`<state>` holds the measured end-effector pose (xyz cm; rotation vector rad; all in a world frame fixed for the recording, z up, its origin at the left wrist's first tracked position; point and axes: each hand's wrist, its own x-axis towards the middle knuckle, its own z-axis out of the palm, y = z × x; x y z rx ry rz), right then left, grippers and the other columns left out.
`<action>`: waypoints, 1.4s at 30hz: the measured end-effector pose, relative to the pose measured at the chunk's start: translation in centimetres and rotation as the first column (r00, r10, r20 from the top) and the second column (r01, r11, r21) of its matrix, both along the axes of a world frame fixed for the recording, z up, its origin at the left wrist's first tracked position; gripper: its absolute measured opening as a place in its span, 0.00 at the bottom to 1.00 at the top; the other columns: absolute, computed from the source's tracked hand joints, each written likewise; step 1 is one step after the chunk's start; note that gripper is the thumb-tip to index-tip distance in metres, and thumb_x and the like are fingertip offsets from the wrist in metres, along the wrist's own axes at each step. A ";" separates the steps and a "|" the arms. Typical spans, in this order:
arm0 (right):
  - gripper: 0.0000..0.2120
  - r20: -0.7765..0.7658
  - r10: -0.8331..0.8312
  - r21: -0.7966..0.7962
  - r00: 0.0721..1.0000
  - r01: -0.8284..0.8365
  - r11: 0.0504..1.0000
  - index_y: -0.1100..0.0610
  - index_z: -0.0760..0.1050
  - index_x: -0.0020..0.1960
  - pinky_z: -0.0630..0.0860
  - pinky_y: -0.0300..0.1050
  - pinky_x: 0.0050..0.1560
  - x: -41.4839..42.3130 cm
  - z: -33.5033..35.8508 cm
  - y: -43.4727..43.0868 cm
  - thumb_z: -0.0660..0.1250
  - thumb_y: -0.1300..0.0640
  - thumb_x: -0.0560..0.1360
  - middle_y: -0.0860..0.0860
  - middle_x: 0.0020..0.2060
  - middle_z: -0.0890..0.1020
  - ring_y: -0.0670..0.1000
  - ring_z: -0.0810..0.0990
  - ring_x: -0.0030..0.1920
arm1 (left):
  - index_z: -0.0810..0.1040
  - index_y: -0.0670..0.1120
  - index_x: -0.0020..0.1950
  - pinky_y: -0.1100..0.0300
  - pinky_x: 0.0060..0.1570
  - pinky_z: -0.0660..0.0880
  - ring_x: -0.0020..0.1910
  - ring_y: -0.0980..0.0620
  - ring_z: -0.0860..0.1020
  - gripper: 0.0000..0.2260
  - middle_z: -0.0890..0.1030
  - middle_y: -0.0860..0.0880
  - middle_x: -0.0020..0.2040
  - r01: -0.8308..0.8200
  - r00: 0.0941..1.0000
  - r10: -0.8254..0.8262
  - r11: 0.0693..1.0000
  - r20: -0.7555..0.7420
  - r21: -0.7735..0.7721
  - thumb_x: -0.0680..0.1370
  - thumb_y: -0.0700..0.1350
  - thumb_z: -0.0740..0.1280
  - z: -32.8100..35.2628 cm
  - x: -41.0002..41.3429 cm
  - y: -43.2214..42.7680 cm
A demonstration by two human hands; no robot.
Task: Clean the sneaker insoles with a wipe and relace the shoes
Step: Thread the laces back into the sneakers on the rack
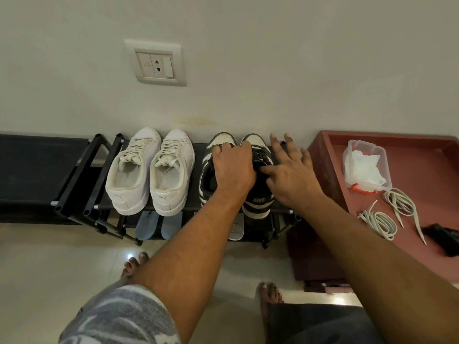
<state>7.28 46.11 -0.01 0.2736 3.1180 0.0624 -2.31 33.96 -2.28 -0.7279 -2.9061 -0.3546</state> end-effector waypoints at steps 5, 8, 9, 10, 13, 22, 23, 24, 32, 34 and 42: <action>0.16 0.057 0.009 0.116 0.998 -0.016 0.993 0.41 0.84 0.55 0.41 0.73 0.79 -0.8 -0.7 -0.5 0.57 0.43 0.81 0.52 0.84 0.38 0.62 0.30 0.82 | 0.78 0.52 0.58 0.45 0.65 0.67 0.58 0.44 0.79 0.13 0.85 0.51 0.47 0.072 0.997 -0.072 0.994 -0.003 -0.079 0.74 0.50 0.73 0.9 -0.2 -0.3; 0.14 0.067 0.015 0.100 0.998 -0.022 0.995 0.40 0.84 0.56 0.40 0.73 0.78 -1.3 -0.5 -0.7 0.60 0.43 0.80 0.52 0.84 0.40 0.62 0.31 0.82 | 0.79 0.58 0.57 0.45 0.65 0.68 0.57 0.48 0.78 0.19 0.83 0.56 0.47 0.204 0.977 -0.198 0.976 0.078 -0.079 0.70 0.61 0.77 3.0 -2.0 -2.3; 0.13 0.051 0.045 0.088 0.998 -0.049 0.995 0.40 0.84 0.55 0.42 0.73 0.78 -1.5 0.0 -0.8 0.62 0.45 0.79 0.53 0.85 0.44 0.62 0.34 0.83 | 0.80 0.59 0.57 0.46 0.63 0.71 0.54 0.50 0.78 0.19 0.83 0.57 0.46 0.229 0.969 -0.224 0.973 0.108 -0.032 0.70 0.64 0.78 3.6 -2.8 -3.3; 0.11 0.019 0.077 0.065 0.997 -0.078 0.995 0.39 0.85 0.54 0.45 0.73 0.79 -1.8 0.8 -0.7 0.64 0.47 0.79 0.53 0.85 0.50 0.61 0.40 0.84 | 0.82 0.59 0.55 0.48 0.59 0.74 0.52 0.52 0.79 0.18 0.82 0.58 0.45 0.237 0.960 -0.242 0.970 0.143 0.052 0.70 0.64 0.78 4.1 -3.6 -4.6; 0.12 -0.196 0.112 -0.103 0.974 -0.134 0.986 0.40 0.87 0.50 0.66 0.62 0.73 -2.7 2.8 -1.0 0.67 0.53 0.75 0.48 0.73 0.76 0.56 0.70 0.75 | 0.85 0.58 0.54 0.50 0.52 0.80 0.48 0.54 0.81 0.06 0.84 0.58 0.47 0.202 0.951 -0.246 0.953 0.189 0.226 0.77 0.55 0.75 4.1 -6.1 -8.4; 0.17 -0.144 0.091 -0.192 0.985 -0.118 0.974 0.42 0.84 0.60 0.81 0.50 0.46 -6.3 1.3 -6.3 0.73 0.39 0.73 0.46 0.47 0.86 0.53 0.84 0.50 | 0.85 0.62 0.64 0.54 0.47 0.77 0.52 0.51 0.82 0.18 0.86 0.56 0.52 0.195 0.956 -0.224 0.968 0.191 0.156 0.76 0.64 0.74 0.4 -6.1 -11.7; 0.16 -0.110 0.104 -0.146 0.988 -0.119 0.982 0.42 0.84 0.60 0.80 0.49 0.46 -6.6 1.1 -6.7 0.72 0.41 0.74 0.47 0.46 0.86 0.54 0.84 0.49 | 0.85 0.62 0.64 0.54 0.48 0.78 0.52 0.51 0.82 0.19 0.86 0.56 0.52 0.211 0.957 -0.232 0.969 0.173 0.128 0.75 0.65 0.74 0.4 -6.1 -11.7; 0.14 -0.081 0.106 -0.103 0.991 -0.114 0.988 0.43 0.84 0.59 0.80 0.49 0.45 -7.0 1.1 -7.0 0.71 0.43 0.74 0.47 0.45 0.86 0.55 0.84 0.47 | 0.84 0.62 0.64 0.53 0.49 0.79 0.53 0.50 0.83 0.19 0.86 0.55 0.52 0.226 0.960 -0.236 0.971 0.151 0.083 0.74 0.64 0.75 0.6 -6.1 -11.7; 0.12 -0.124 0.032 -0.052 0.992 -0.038 0.998 0.47 0.86 0.52 0.80 0.51 0.43 -7.8 1.4 -8.6 0.65 0.49 0.76 0.50 0.40 0.86 0.57 0.83 0.42 | 0.85 0.51 0.55 0.54 0.39 0.68 0.46 0.42 0.83 0.11 0.85 0.48 0.45 0.124 0.989 -0.129 0.989 0.076 0.075 0.79 0.54 0.66 -0.3 -4.7 -10.8; 0.11 -0.155 0.010 -0.048 0.988 -0.017 0.999 0.48 0.87 0.50 0.79 0.50 0.42 -7.5 1.3 -8.9 0.66 0.48 0.76 0.51 0.37 0.85 0.58 0.82 0.40 | 0.83 0.48 0.54 0.53 0.40 0.67 0.46 0.41 0.82 0.12 0.85 0.46 0.47 0.098 0.992 -0.105 0.990 0.066 0.100 0.81 0.53 0.66 -0.4 -4.3 -10.4; 0.11 -0.206 0.021 -0.068 0.978 -0.035 0.997 0.50 0.87 0.50 0.79 0.51 0.40 -7.1 0.7 -8.5 0.66 0.50 0.78 0.53 0.36 0.85 0.58 0.83 0.38 | 0.79 0.46 0.51 0.51 0.39 0.67 0.46 0.41 0.82 0.11 0.85 0.45 0.47 0.052 0.998 -0.054 0.991 0.018 0.123 0.82 0.52 0.63 -0.7 -3.3 -9.3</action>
